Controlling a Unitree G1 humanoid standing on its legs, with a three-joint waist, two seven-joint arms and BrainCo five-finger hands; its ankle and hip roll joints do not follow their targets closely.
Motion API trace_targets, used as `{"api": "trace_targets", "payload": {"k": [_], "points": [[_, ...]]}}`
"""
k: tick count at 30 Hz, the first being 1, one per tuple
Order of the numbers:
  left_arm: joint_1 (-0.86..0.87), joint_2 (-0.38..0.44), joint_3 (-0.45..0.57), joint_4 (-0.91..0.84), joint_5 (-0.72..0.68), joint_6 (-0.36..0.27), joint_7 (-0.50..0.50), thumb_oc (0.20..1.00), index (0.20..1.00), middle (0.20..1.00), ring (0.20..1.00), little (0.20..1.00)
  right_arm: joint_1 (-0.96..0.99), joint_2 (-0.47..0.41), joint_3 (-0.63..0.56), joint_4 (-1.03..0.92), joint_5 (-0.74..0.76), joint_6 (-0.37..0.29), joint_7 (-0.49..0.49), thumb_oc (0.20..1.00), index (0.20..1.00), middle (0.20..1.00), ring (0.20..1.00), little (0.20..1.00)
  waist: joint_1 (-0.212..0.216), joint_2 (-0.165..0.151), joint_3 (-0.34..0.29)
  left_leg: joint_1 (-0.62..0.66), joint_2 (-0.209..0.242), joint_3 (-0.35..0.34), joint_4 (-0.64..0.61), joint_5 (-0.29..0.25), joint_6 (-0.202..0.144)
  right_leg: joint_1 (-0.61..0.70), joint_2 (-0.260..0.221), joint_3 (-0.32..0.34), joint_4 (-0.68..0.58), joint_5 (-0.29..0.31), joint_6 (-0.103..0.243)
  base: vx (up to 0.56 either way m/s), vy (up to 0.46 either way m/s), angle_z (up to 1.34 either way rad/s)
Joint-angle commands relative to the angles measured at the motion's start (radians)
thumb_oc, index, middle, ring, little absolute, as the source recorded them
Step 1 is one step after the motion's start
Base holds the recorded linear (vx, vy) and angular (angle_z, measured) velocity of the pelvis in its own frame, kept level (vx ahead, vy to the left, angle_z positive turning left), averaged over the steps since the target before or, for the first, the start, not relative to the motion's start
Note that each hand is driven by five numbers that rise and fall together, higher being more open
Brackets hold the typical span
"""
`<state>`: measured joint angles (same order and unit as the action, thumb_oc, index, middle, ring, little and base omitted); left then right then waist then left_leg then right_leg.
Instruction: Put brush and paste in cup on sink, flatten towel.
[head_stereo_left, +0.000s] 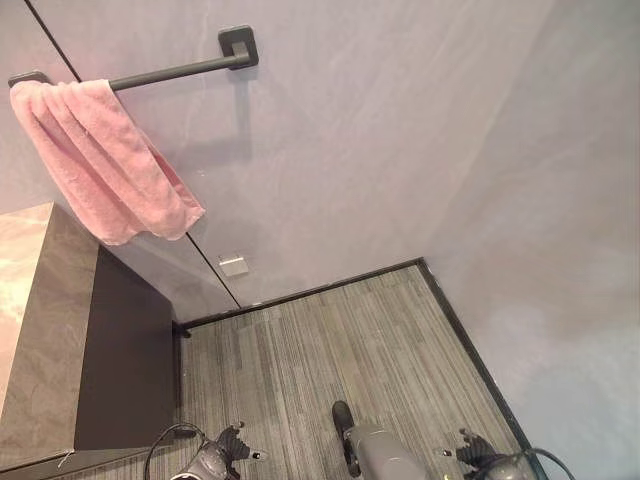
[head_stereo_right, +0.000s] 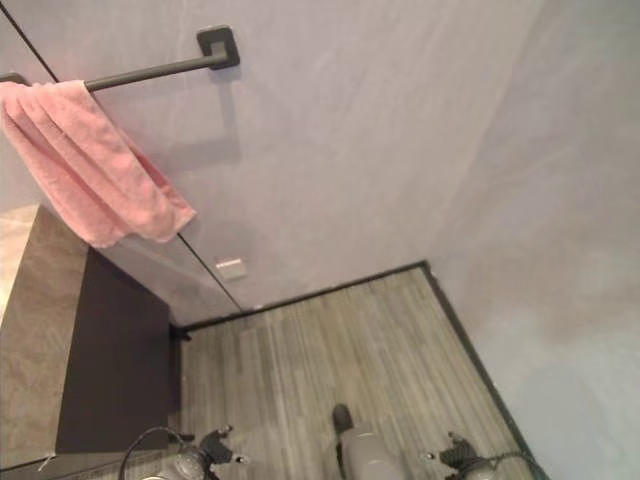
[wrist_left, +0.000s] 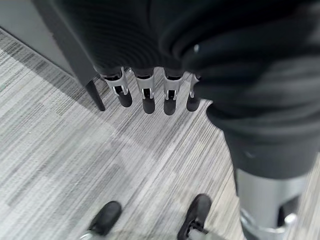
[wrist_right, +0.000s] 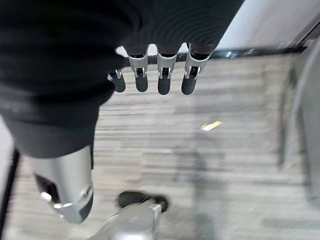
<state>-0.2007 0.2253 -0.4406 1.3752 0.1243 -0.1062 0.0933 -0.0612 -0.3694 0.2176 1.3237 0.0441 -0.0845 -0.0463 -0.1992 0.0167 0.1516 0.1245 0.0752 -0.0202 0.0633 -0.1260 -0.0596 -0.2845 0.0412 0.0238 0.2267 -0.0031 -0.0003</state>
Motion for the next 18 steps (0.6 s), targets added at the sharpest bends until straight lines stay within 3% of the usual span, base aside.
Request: {"api": "trace_targets", "payload": {"k": [1,15,18], "points": [[0.026,0.04,0.014,-0.027,-0.02,-0.012,0.013,1.0,1.0,1.0,1.0,1.0,0.02,-0.003,0.007,0.008,0.005,-0.012,-0.032,1.0,1.0,1.0,1.0,1.0,-0.021,-0.042,-0.027,0.044,-0.122,-0.004,-0.001,-0.037,0.04,-0.054,-0.056,0.098,-0.113,0.158,0.111,0.07,-0.071,0.23],[-0.008,0.044,-0.043,-0.042,0.032,-0.018,0.012,1.0,1.0,1.0,1.0,1.0,-0.008,0.002,0.081,-0.006,-0.059,-0.013,-0.026,1.0,1.0,1.0,1.0,1.0,-0.016,-0.049,-0.016,0.076,-0.106,0.009,-0.072,-0.05,0.038,-0.079,-0.059,0.097,-0.08,0.151,0.122,0.01,-0.01,0.01],[-0.026,0.032,-0.065,-0.054,0.04,-0.022,0.011,1.0,1.0,1.0,1.0,1.0,-0.011,0.002,0.076,0.027,-0.067,-0.005,-0.029,1.0,1.0,1.0,1.0,1.0,-0.019,-0.034,-0.006,0.078,-0.105,-0.015,-0.088,-0.047,0.035,-0.087,-0.062,0.123,-0.05,0.132,0.122,-0.02,0.002,0.14]]}}
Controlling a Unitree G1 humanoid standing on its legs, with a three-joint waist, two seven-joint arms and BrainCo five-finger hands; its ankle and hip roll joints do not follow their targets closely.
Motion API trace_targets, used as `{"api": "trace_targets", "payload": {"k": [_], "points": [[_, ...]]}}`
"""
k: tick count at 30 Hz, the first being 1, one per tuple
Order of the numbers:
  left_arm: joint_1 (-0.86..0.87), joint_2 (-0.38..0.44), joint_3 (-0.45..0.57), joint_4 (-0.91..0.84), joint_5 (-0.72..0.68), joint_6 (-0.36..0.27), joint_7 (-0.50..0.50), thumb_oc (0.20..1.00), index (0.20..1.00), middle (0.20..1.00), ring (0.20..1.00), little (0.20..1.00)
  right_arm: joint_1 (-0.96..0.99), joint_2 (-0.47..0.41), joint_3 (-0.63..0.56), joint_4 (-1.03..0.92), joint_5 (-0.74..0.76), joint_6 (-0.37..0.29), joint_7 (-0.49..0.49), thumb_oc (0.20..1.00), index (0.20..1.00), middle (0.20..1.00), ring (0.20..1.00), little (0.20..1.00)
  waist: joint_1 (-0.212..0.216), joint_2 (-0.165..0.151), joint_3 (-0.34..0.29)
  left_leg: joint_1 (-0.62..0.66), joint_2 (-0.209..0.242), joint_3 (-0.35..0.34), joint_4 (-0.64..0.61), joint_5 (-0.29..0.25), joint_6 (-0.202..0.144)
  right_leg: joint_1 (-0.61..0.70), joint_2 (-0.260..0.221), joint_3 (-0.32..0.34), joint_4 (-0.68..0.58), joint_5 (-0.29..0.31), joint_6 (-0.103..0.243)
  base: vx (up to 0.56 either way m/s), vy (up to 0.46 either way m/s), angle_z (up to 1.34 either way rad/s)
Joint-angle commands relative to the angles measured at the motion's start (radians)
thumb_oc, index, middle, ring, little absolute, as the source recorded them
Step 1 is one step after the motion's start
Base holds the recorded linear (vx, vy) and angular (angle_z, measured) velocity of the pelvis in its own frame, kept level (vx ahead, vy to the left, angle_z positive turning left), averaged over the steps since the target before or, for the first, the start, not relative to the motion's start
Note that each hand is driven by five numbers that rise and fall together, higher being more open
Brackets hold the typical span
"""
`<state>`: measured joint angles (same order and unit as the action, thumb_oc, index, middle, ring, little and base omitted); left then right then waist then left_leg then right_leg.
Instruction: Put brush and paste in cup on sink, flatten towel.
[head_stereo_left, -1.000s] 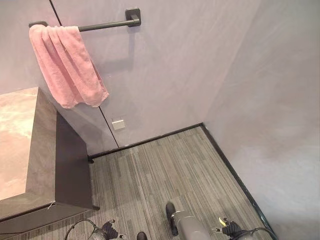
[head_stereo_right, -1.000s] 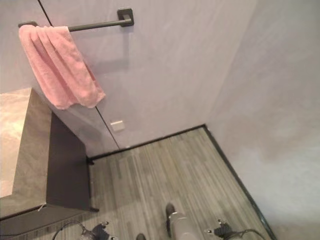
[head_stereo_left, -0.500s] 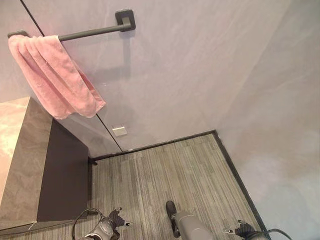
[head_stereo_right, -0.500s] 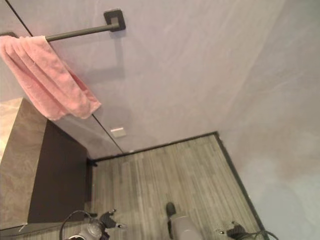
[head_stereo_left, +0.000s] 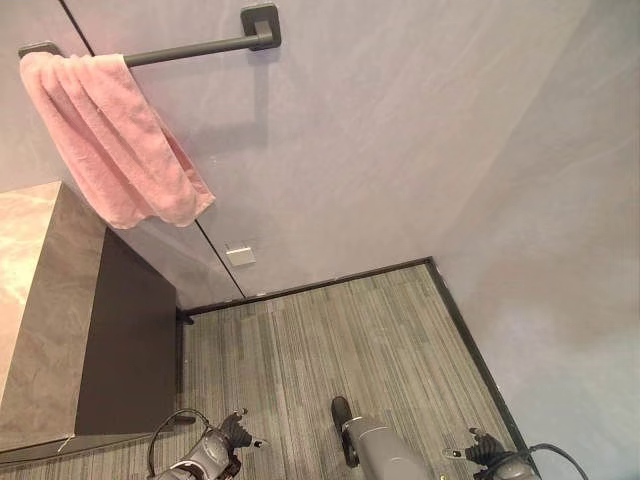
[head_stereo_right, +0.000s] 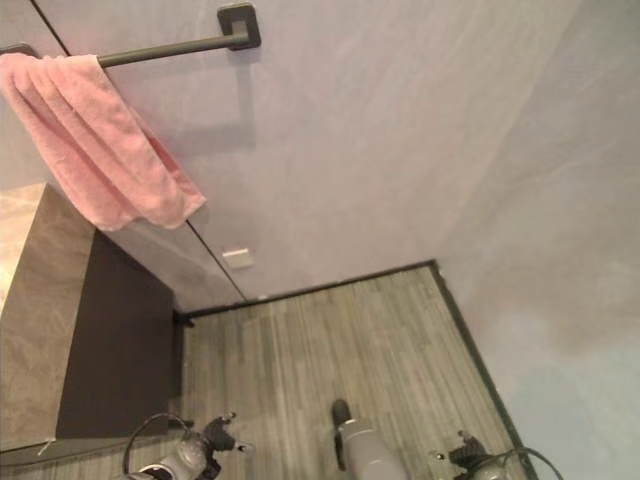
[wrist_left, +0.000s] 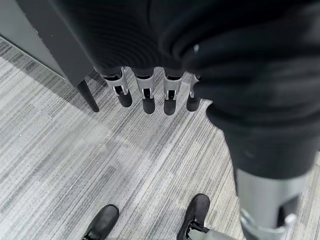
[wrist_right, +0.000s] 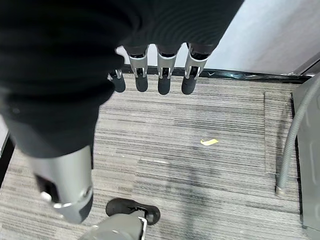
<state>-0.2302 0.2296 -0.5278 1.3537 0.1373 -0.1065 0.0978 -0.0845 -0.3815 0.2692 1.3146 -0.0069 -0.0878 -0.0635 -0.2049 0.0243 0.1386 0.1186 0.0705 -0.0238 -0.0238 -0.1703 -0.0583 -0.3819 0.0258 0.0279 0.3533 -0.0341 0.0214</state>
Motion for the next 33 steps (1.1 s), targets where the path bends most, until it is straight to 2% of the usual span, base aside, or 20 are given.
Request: {"api": "trace_targets", "payload": {"k": [1,7,11,14,16,18,19,20,21,22,23,24,26,27,28,29,30,31,32,33], "points": [[-0.002,0.026,0.021,-0.038,0.022,-0.023,0.005,1.0,1.0,1.0,1.0,1.0,0.011,0.012,0.02,0.045,-0.013,0.001,-0.013,1.0,1.0,1.0,1.0,1.0,-0.014,-0.036,0.008,0.081,-0.097,-0.02,-0.007,0.001,0.031,0.005,-0.043,0.133,-0.165,0.155,0.101,-0.01,-0.006,0.32],[-0.003,0.018,0.012,-0.034,0.023,-0.02,-0.005,1.0,1.0,1.0,1.0,1.0,0.013,-0.007,-0.013,0.072,0.002,0.004,-0.021,1.0,1.0,1.0,1.0,1.0,-0.026,-0.004,0.015,0.075,-0.093,-0.068,0.014,-0.006,0.027,-0.02,-0.022,0.16,-0.083,0.1,0.084,0.04,-0.022,0.39],[-0.002,0.019,0.021,-0.021,0.018,-0.014,-0.004,1.0,1.0,1.0,1.0,1.0,0.01,-0.008,-0.015,0.058,0.006,0.001,-0.022,1.0,1.0,1.0,1.0,1.0,-0.031,0.0,0.017,0.076,-0.088,-0.064,0.023,-0.014,0.026,-0.033,-0.016,0.143,-0.053,0.082,0.079,0.06,-0.045,0.1],[-0.004,0.026,0.033,-0.013,0.014,-0.007,-0.004,1.0,1.0,1.0,1.0,1.0,0.012,-0.011,-0.02,0.051,0.018,-0.002,-0.021,1.0,1.0,1.0,1.0,1.0,-0.043,0.005,0.021,0.07,-0.076,-0.058,0.067,-0.031,0.019,-0.046,0.004,0.142,-0.004,0.037,0.069,0.12,-0.093,0.1],[-0.003,0.034,0.055,-0.015,0.002,-0.006,-0.001,1.0,1.0,1.0,1.0,1.0,0.035,-0.017,-0.039,0.064,0.026,-0.004,-0.022,1.0,1.0,1.0,1.0,1.0,-0.056,0.007,0.021,0.015,-0.057,-0.025,0.225,0.037,-0.02,0.001,0.01,0.129,-0.008,-0.003,0.032,0.15,-0.137,0.18],[-0.017,0.045,0.066,-0.022,-0.014,-0.002,0.004,1.0,1.0,1.0,1.0,1.0,0.057,-0.024,-0.066,0.07,0.047,-0.007,-0.026,1.0,1.0,1.0,1.0,1.0,-0.056,-0.013,0.04,-0.13,-0.054,-0.001,0.488,0.197,-0.062,0.066,0.001,0.112,-0.029,-0.014,-0.006,0.05,-0.157,0.48],[-0.031,0.054,0.07,-0.027,-0.027,-0.002,0.011,1.0,1.0,1.0,1.0,1.0,0.061,-0.027,-0.073,0.068,0.06,-0.007,-0.03,1.0,1.0,1.0,1.0,1.0,-0.052,-0.028,0.061,-0.198,-0.066,0.009,0.592,0.236,-0.071,0.085,-0.007,0.108,-0.032,-0.015,-0.023,0.04,-0.151,0.62],[-0.039,0.063,0.075,-0.033,-0.038,0.002,0.018,1.0,1.0,1.0,1.0,1.0,0.063,-0.03,-0.077,0.07,0.064,-0.004,-0.032,1.0,1.0,1.0,1.0,1.0,-0.056,-0.04,0.075,-0.241,-0.066,0.035,0.651,0.234,-0.064,0.091,-0.012,0.108,-0.025,-0.016,-0.031,0.06,-0.109,0.65],[-0.047,0.07,0.078,-0.035,-0.046,0.003,0.025,1.0,1.0,1.0,1.0,1.0,0.065,-0.032,-0.076,0.077,0.06,-0.001,-0.039,1.0,1.0,1.0,1.0,1.0,-0.055,-0.045,0.079,-0.283,-0.051,0.058,0.644,0.227,-0.056,0.097,-0.017,0.11,-0.021,-0.017,-0.031,0.15,-0.046,0.42],[-0.057,0.072,0.073,-0.041,-0.049,0.004,0.03,1.0,1.0,1.0,1.0,1.0,0.069,-0.034,-0.086,0.085,0.063,-0.001,-0.042,1.0,1.0,1.0,1.0,1.0,-0.063,-0.039,0.083,-0.316,0.02,0.131,0.559,0.212,-0.039,0.111,-0.02,0.108,-0.021,-0.031,-0.022,0.13,-0.005,0.32],[-0.057,0.072,0.073,-0.041,-0.049,0.004,0.03,1.0,1.0,1.0,1.0,1.0,0.069,-0.034,-0.086,0.085,0.063,-0.001,-0.042,1.0,1.0,1.0,1.0,1.0,-0.063,-0.039,0.083,-0.316,0.02,0.132,0.559,0.212,-0.039,0.11,-0.02,0.109,-0.021,-0.031,-0.021,0.26,0.123,0.27],[-0.066,0.079,0.074,-0.041,-0.051,0.004,0.039,1.0,1.0,1.0,1.0,1.0,0.075,-0.043,-0.109,0.095,0.082,0.004,-0.057,1.0,1.0,1.0,1.0,1.0,-0.055,-0.034,0.084,-0.36,0.078,0.16,0.379,0.178,-0.024,0.145,-0.03,0.12,-0.043,-0.058,0.007,0.31,0.219,0.16],[-0.067,0.088,0.066,-0.044,-0.047,-0.004,0.053,1.0,1.0,1.0,1.0,1.0,0.076,-0.047,-0.113,0.091,0.09,-0.001,-0.067,1.0,1.0,1.0,1.0,1.0,-0.037,-0.004,0.091,-0.401,0.145,0.113,0.159,0.299,-0.045,0.171,-0.022,0.141,-0.053,-0.083,0.031,0.44,0.391,0.01],[-0.066,0.094,0.061,-0.053,-0.052,-0.012,0.065,1.0,1.0,1.0,1.0,1.0,0.076,-0.049,-0.099,0.084,0.084,-0.008,-0.07,1.0,1.0,1.0,1.0,1.0,-0.023,0.01,0.091,-0.419,0.184,0.085,0.056,0.354,-0.059,0.2,-0.051,0.166,-0.045,-0.113,0.049,0.36,0.347,-0.09],[-0.065,0.095,0.061,-0.053,-0.052,-0.012,0.065,1.0,1.0,1.0,1.0,1.0,0.077,-0.049,-0.099,0.084,0.084,-0.008,-0.07,1.0,1.0,1.0,1.0,1.0,-0.023,0.006,0.093,-0.412,0.181,0.088,0.053,0.355,-0.058,0.203,-0.054,0.167,-0.043,-0.116,0.05,0.37,0.349,-0.52],[-0.057,0.098,0.058,-0.06,-0.043,-0.016,0.058,1.0,1.0,1.0,1.0,1.0,0.07,-0.054,-0.089,0.081,0.072,-0.009,-0.062,1.0,1.0,1.0,1.0,1.0,-0.024,0.017,0.087,-0.376,0.188,0.087,0.072,0.316,-0.052,0.198,-0.06,0.194,-0.02,-0.127,0.057,0.27,0.342,-0.81],[-0.057,0.114,0.048,-0.074,-0.044,-0.025,0.054,1.0,1.0,1.0,1.0,1.0,0.048,-0.056,-0.076,0.049,0.08,-0.018,-0.061,1.0,1.0,1.0,1.0,1.0,-0.006,0.016,0.084,-0.414,0.146,0.058,0.129,0.306,-0.056,0.212,-0.09,0.22,-0.022,-0.139,0.076,0.35,0.446,-1.05],[-0.055,0.12,0.051,-0.074,-0.047,-0.028,0.054,1.0,1.0,1.0,1.0,1.0,0.043,-0.058,-0.087,0.034,0.091,-0.02,-0.067,1.0,1.0,1.0,1.0,1.0,-0.006,0.011,0.078,-0.414,0.12,0.067,0.148,0.288,-0.049,0.222,-0.102,0.233,-0.029,-0.135,0.084,0.24,0.342,-1.1],[-0.055,0.121,0.05,-0.074,-0.047,-0.028,0.054,1.0,1.0,1.0,1.0,1.0,0.043,-0.058,-0.087,0.034,0.091,-0.02,-0.067,1.0,1.0,1.0,1.0,1.0,-0.005,0.009,0.078,-0.412,0.118,0.069,0.15,0.286,-0.048,0.224,-0.104,0.234,-0.03,-0.136,0.085,0.23,0.36,-0.85],[-0.042,0.127,0.062,-0.069,-0.063,-0.032,0.057,1.0,1.0,1.0,1.0,1.0,0.028,-0.046,-0.102,-0.006,0.116,-0.023,-0.063,1.0,1.0,1.0,1.0,1.0,0.004,-0.01,0.067,-0.402,0.085,0.121,0.2,0.239,-0.029,0.237,-0.151,0.259,-0.061,-0.095,0.112,0.21,0.375,-0.65]]}}
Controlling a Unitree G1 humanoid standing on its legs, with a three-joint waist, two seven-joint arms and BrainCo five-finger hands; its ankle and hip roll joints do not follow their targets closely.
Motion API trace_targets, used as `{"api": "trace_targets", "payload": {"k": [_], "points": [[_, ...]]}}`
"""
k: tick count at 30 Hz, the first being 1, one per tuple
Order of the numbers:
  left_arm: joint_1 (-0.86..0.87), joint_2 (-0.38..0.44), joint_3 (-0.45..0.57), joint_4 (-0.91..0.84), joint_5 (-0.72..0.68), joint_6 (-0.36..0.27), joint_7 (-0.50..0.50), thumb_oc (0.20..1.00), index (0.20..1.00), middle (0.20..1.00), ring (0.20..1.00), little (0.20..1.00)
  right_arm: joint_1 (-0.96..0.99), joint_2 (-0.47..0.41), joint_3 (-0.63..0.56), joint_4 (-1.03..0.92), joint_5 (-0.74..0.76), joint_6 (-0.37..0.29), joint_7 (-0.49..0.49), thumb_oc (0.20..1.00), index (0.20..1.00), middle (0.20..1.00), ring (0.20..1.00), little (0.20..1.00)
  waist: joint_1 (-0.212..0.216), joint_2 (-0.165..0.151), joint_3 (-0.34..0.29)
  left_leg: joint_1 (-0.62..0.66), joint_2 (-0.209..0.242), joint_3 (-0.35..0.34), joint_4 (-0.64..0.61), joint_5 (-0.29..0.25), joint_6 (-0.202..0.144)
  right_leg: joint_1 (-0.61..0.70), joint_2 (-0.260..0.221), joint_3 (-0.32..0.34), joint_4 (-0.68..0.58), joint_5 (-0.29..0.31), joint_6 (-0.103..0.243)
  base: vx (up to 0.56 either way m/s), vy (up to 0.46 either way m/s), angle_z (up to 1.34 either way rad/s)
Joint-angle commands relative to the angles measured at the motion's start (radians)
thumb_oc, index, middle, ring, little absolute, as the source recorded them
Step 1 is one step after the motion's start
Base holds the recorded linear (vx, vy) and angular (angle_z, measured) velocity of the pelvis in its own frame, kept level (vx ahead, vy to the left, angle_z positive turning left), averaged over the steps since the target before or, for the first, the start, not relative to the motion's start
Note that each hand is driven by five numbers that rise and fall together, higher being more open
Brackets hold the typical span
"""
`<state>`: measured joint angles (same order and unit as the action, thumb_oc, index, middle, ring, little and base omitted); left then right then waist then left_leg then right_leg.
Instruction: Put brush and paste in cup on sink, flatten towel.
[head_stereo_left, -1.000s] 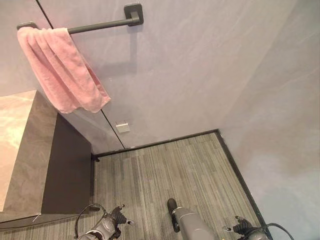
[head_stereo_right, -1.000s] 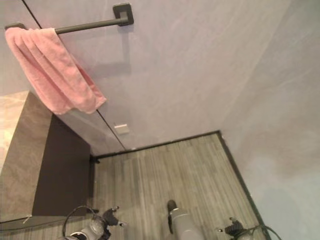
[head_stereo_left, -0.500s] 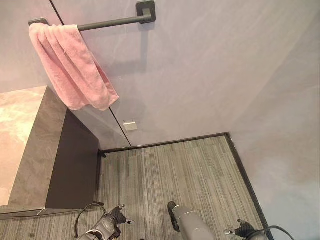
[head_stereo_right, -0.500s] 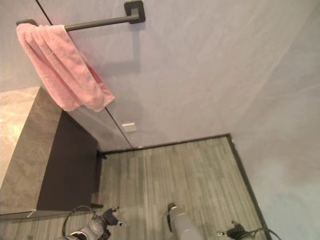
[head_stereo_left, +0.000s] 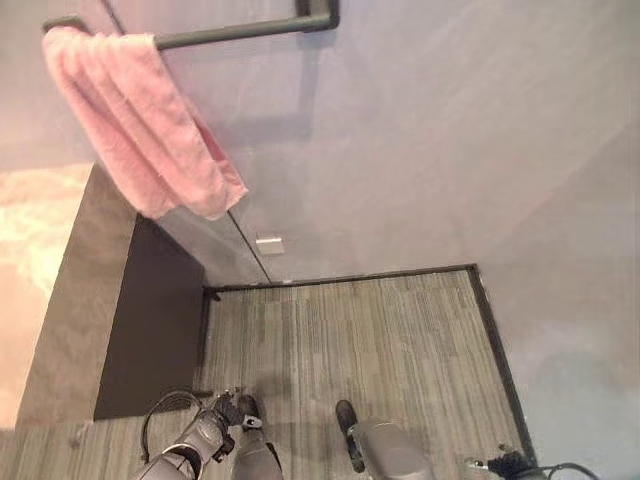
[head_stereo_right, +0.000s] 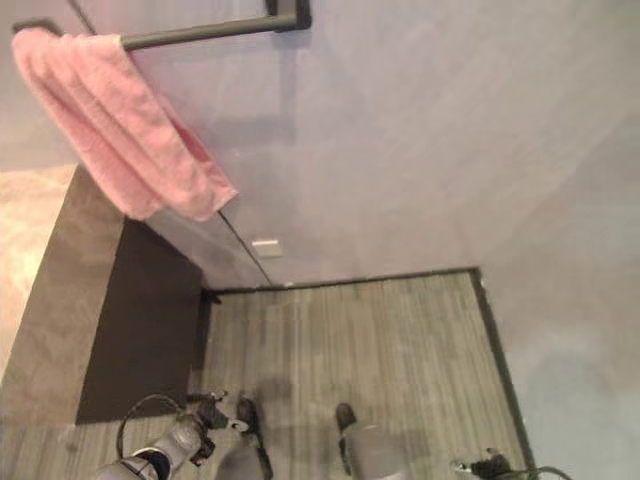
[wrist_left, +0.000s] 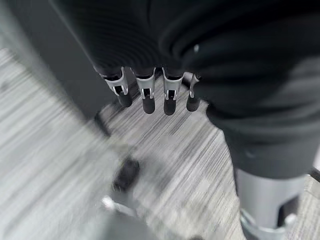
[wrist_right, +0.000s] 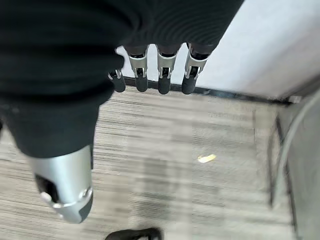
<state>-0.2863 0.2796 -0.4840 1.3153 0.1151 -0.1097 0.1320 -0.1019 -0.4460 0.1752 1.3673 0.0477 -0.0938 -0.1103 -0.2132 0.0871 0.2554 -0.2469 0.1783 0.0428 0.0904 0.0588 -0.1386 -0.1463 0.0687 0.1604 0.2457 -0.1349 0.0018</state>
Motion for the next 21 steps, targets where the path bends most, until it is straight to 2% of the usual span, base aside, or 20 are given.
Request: {"api": "trace_targets", "payload": {"k": [1,2,3,4,5,6,8,9,10,12,13,15,16,17,21], "points": [[0.015,0.082,0.026,-0.027,-0.046,-0.025,0.021,1.0,1.0,1.0,1.0,1.0,0.024,0.041,0.045,-0.092,0.009,-0.012,-0.006,1.0,1.0,1.0,1.0,1.0,0.031,-0.09,-0.058,-0.019,-0.03,0.104,0.097,-0.01,0.064,-0.005,-0.23,0.107,0.014,0.066,0.153,0.21,0.373,-0.49],[0.015,0.083,0.026,-0.027,-0.046,-0.025,0.021,1.0,1.0,1.0,1.0,1.0,0.024,0.042,0.045,-0.092,0.008,-0.011,-0.006,1.0,1.0,1.0,1.0,1.0,0.032,-0.092,-0.057,-0.017,-0.03,0.106,0.097,-0.011,0.064,-0.004,-0.23,0.108,0.012,0.066,0.153,0.15,0.222,-1.27],[0.018,0.087,0.029,-0.025,-0.044,-0.027,0.018,1.0,1.0,1.0,1.0,1.0,0.027,0.055,0.089,-0.107,-0.049,-0.008,0.001,1.0,1.0,1.0,1.0,1.0,0.044,-0.107,-0.077,-0.009,-0.041,0.125,0.1,-0.028,0.073,0.004,-0.256,0.091,-0.014,0.116,0.171,0.11,0.147,-1.24],[0.022,0.088,0.03,-0.021,-0.041,-0.026,0.017,1.0,1.0,1.0,1.0,1.0,0.032,0.063,0.097,-0.116,-0.062,-0.006,0.003,1.0,1.0,1.0,1.0,1.0,0.045,-0.111,-0.086,-0.002,-0.048,0.127,0.099,-0.036,0.079,0.007,-0.264,0.091,-0.017,0.13,0.173,0.11,0.146,-0.88],[0.022,0.088,0.03,-0.021,-0.041,-0.026,0.017,1.0,1.0,1.0,1.0,1.0,0.033,0.063,0.097,-0.116,-0.062,-0.006,0.003,1.0,1.0,1.0,1.0,1.0,0.045,-0.111,-0.086,-0.001,-0.049,0.128,0.098,-0.036,0.079,0.008,-0.265,0.091,-0.018,0.131,0.173,0.1,0.173,0.07],[0.027,0.088,0.035,-0.013,-0.038,-0.027,0.016,1.0,1.0,1.0,1.0,1.0,0.034,0.073,0.099,-0.126,-0.062,-0.007,0.003,1.0,1.0,1.0,1.0,1.0,0.044,-0.119,-0.1,0.011,-0.058,0.14,0.1,-0.052,0.086,0.009,-0.281,0.086,-0.027,0.164,0.177,0.1,0.185,0.24],[0.031,0.088,0.038,-0.006,-0.039,-0.027,0.017,1.0,1.0,1.0,1.0,1.0,0.035,0.081,0.097,-0.131,-0.058,-0.007,0.005,1.0,1.0,1.0,1.0,1.0,0.043,-0.124,-0.105,0.017,-0.065,0.148,0.102,-0.061,0.091,0.011,-0.289,0.082,-0.035,0.18,0.179,0.09,0.166,-0.02],[0.043,0.087,0.048,0.008,-0.039,-0.027,0.017,1.0,1.0,1.0,1.0,1.0,0.039,0.091,0.098,-0.136,-0.066,-0.008,0.009,1.0,1.0,1.0,1.0,1.0,0.042,-0.133,-0.123,0.03,-0.077,0.16,0.101,-0.075,0.098,0.019,-0.301,0.081,-0.049,0.217,0.188,0.05,0.09,-0.3],[0.043,0.087,0.048,0.008,-0.039,-0.027,0.017,1.0,1.0,1.0,1.0,1.0,0.039,0.091,0.098,-0.136,-0.066,-0.008,0.009,1.0,1.0,1.0,1.0,1.0,0.042,-0.133,-0.123,0.031,-0.077,0.16,0.101,-0.075,0.098,0.019,-0.301,0.081,-0.05,0.217,0.188,0.08,0.14,-0.35],[0.067,0.075,0.057,0.016,-0.037,-0.025,0.01,1.0,1.0,1.0,1.0,1.0,0.043,0.095,0.093,-0.119,-0.076,-0.003,0.013,1.0,1.0,1.0,1.0,1.0,0.047,-0.14,-0.148,0.057,-0.094,0.172,0.092,-0.093,0.107,0.028,-0.318,0.074,-0.061,0.273,0.197,0.08,0.126,-0.12],[0.068,0.075,0.057,0.016,-0.037,-0.025,0.01,1.0,1.0,1.0,1.0,1.0,0.044,0.095,0.093,-0.119,-0.076,-0.003,0.013,1.0,1.0,1.0,1.0,1.0,0.048,-0.14,-0.147,0.06,-0.095,0.173,0.091,-0.093,0.107,0.03,-0.319,0.074,-0.063,0.275,0.198,0.08,0.112,-0.05],[0.085,0.062,0.057,0.024,-0.034,-0.024,0.002,1.0,1.0,1.0,1.0,1.0,0.051,0.099,0.08,-0.088,-0.082,0.004,0.014,1.0,1.0,1.0,1.0,1.0,0.048,-0.147,-0.164,0.088,-0.112,0.18,0.076,-0.106,0.115,0.039,-0.339,0.064,-0.067,0.34,0.208,0.07,0.109,-0.09],[0.085,0.062,0.057,0.024,-0.034,-0.024,0.002,1.0,1.0,1.0,1.0,1.0,0.051,0.099,0.08,-0.087,-0.082,0.004,0.014,1.0,1.0,1.0,1.0,1.0,0.049,-0.147,-0.164,0.089,-0.112,0.18,0.076,-0.105,0.115,0.04,-0.339,0.064,-0.068,0.34,0.208,0.09,0.15,-0.12],[0.098,0.053,0.058,0.024,-0.034,-0.024,-0.004,1.0,1.0,1.0,1.0,1.0,0.056,0.1,0.062,-0.064,-0.071,0.009,0.011,1.0,1.0,1.0,1.0,1.0,0.047,-0.147,-0.177,0.111,-0.127,0.187,0.057,-0.112,0.12,0.041,-0.351,0.063,-0.064,0.389,0.213,0.07,0.116,-0.1],[0.109,0.043,0.054,0.026,-0.033,-0.026,-0.008,1.0,1.0,1.0,1.0,1.0,0.054,0.1,0.052,-0.053,-0.066,0.009,0.007,1.0,1.0,1.0,1.0,1.0,0.053,-0.14,-0.177,0.154,-0.149,0.194,0.01,-0.114,0.132,0.023,-0.364,0.042,-0.027,0.46,0.198,0.05,0.114,-0.07]]}}
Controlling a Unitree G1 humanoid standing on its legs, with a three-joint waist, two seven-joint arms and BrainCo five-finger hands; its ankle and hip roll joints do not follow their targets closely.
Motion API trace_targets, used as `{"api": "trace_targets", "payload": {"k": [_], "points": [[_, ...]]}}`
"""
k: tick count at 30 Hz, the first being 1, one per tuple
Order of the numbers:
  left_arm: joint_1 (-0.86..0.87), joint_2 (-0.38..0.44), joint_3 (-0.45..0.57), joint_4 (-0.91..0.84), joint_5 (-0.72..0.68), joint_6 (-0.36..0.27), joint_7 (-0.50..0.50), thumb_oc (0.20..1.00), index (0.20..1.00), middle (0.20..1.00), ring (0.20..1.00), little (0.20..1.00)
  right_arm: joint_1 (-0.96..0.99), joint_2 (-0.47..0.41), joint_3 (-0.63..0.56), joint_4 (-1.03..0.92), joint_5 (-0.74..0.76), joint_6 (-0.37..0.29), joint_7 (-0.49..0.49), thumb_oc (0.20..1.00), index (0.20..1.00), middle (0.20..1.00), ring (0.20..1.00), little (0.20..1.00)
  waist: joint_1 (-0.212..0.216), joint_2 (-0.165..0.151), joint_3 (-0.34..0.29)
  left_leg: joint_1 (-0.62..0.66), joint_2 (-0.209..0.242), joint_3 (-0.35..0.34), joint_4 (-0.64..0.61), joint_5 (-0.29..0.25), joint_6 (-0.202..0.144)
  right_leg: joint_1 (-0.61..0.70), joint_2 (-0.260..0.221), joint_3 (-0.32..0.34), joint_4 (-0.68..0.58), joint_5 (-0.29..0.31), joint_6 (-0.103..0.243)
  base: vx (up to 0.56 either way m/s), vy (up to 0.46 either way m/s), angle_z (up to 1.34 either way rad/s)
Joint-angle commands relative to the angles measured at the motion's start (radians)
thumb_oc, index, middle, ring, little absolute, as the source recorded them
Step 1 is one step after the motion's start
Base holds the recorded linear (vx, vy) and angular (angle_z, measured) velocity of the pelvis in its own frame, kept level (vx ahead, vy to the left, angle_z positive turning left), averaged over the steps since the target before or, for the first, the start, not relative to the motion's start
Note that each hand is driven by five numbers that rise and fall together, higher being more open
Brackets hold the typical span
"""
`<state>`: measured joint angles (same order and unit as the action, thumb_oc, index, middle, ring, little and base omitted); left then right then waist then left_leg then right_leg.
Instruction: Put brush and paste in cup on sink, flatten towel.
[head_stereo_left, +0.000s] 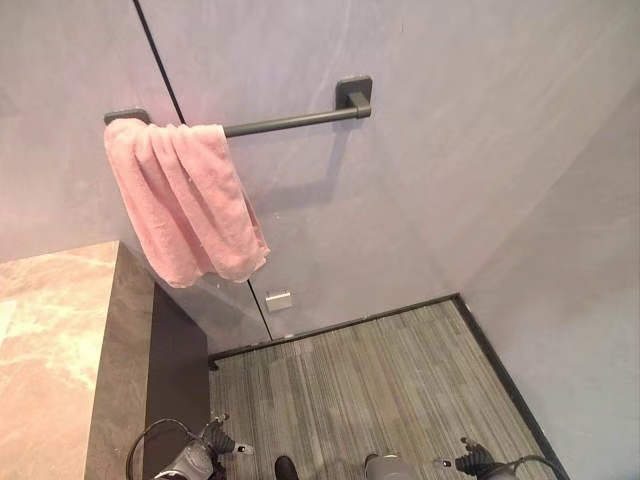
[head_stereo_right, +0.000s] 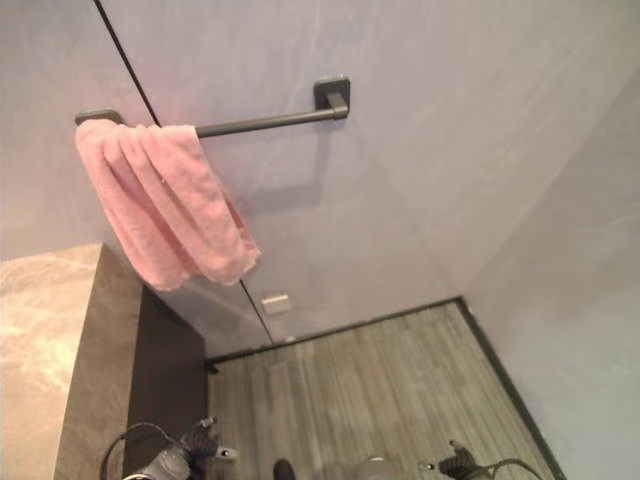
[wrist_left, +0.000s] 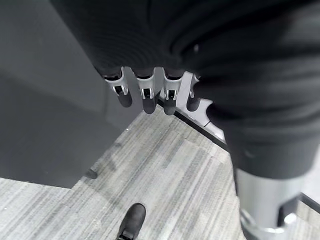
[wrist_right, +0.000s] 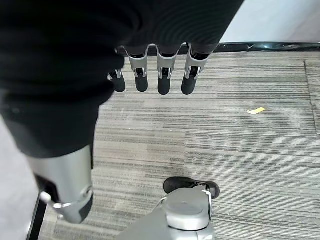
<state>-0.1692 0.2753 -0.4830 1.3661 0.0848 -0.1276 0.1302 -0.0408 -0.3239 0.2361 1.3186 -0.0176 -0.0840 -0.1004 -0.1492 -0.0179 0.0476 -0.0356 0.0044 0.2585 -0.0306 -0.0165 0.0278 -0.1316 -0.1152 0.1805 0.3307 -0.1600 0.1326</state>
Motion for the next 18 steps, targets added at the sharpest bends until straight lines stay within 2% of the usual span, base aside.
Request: {"api": "trace_targets", "payload": {"k": [1,2,3,4,6,7,9,12,14,18], "points": [[-0.007,0.046,0.05,-0.028,-0.001,-0.007,-0.008,1.0,1.0,1.0,1.0,1.0,-0.012,-0.023,-0.008,-0.009,-0.002,0.0,-0.008,1.0,1.0,1.0,1.0,1.0,-0.005,-0.031,0.038,-0.047,0.022,-0.017,0.118,-0.036,-0.029,-0.011,-0.186,-0.018,-0.094,0.492,0.058,0.0,0.188,-0.09],[-0.01,0.043,0.046,-0.028,0.001,-0.005,-0.008,1.0,1.0,1.0,1.0,1.0,-0.018,-0.02,-0.005,-0.016,0.002,-0.002,-0.011,1.0,1.0,1.0,1.0,1.0,-0.003,-0.022,0.049,-0.041,0.021,-0.01,0.106,-0.031,-0.025,-0.028,-0.178,-0.077,-0.064,0.462,0.052,-0.01,0.189,-0.17],[-0.009,0.044,0.047,-0.026,0.003,-0.003,-0.011,1.0,1.0,1.0,1.0,1.0,-0.021,-0.018,-0.002,-0.02,0.007,-0.005,-0.01,1.0,1.0,1.0,1.0,1.0,-0.009,-0.016,0.052,-0.035,0.02,-0.015,0.091,-0.025,-0.024,-0.037,-0.148,-0.083,-0.045,0.418,0.048,0.04,0.261,-0.33],[-0.005,0.047,0.051,-0.011,0.008,0.003,-0.017,1.0,1.0,1.0,1.0,1.0,-0.024,-0.007,0.006,-0.032,0.029,-0.016,-0.007,1.0,1.0,1.0,1.0,1.0,-0.023,-0.003,0.053,-0.018,0.028,-0.005,0.072,-0.02,-0.02,-0.083,-0.053,-0.081,-0.022,0.277,0.035,0.08,0.205,-0.24],[-0.004,0.049,0.063,0.0,0.009,0.009,-0.023,1.0,1.0,1.0,1.0,1.0,-0.032,0.0,0.014,-0.04,0.039,-0.019,-0.009,1.0,1.0,1.0,1.0,1.0,-0.022,-0.013,0.052,0.0,0.02,0.017,0.065,-0.032,-0.022,-0.1,-0.034,-0.111,-0.086,0.23,0.027,0.08,0.115,-0.25],[-0.004,0.049,0.063,0.0,0.009,0.009,-0.024,1.0,1.0,1.0,1.0,1.0,-0.032,0.0,0.014,-0.04,0.039,-0.019,-0.009,1.0,1.0,1.0,1.0,1.0,-0.023,-0.012,0.054,0.003,0.021,0.016,0.065,-0.033,-0.022,-0.096,-0.033,-0.112,-0.088,0.23,0.027,0.12,0.02,-0.24],[0.001,0.054,0.098,0.016,-0.016,0.01,-0.024,1.0,1.0,1.0,1.0,1.0,-0.038,0.012,0.016,-0.043,0.044,-0.02,-0.011,1.0,1.0,1.0,1.0,1.0,-0.027,-0.034,0.055,0.045,0.006,0.035,0.055,-0.057,-0.025,-0.133,-0.032,-0.11,-0.228,0.285,0.04,0.18,-0.016,-0.1],[-0.014,0.047,0.121,-0.006,-0.061,-0.001,-0.019,1.0,1.0,1.0,1.0,1.0,-0.026,0.022,0.021,-0.041,0.031,-0.016,-0.005,1.0,1.0,1.0,1.0,1.0,-0.038,-0.049,0.07,0.087,-0.008,0.02,0.079,-0.104,-0.027,-0.184,-0.053,-0.108,-0.283,0.335,0.05,0.23,-0.033,-0.12],[-0.018,0.035,0.121,-0.014,-0.07,-0.001,-0.024,1.0,1.0,1.0,1.0,1.0,-0.006,0.025,0.027,-0.024,0.021,-0.013,0.003,1.0,1.0,1.0,1.0,1.0,-0.038,-0.062,0.069,0.1,-0.014,-0.003,0.1,-0.119,-0.029,-0.157,-0.053,-0.117,-0.267,0.332,0.046,0.18,-0.066,0.07],[-0.012,0.018,0.128,-0.002,-0.071,-0.001,-0.031,1.0,1.0,1.0,1.0,1.0,0.018,0.029,0.024,0.015,0.014,-0.008,0.014,1.0,1.0,1.0,1.0,1.0,-0.044,-0.062,0.037,0.136,-0.002,-0.014,0.088,-0.134,-0.042,-0.118,-0.03,-0.11,-0.279,0.324,0.034,0.21,-0.109,0.4]]}}
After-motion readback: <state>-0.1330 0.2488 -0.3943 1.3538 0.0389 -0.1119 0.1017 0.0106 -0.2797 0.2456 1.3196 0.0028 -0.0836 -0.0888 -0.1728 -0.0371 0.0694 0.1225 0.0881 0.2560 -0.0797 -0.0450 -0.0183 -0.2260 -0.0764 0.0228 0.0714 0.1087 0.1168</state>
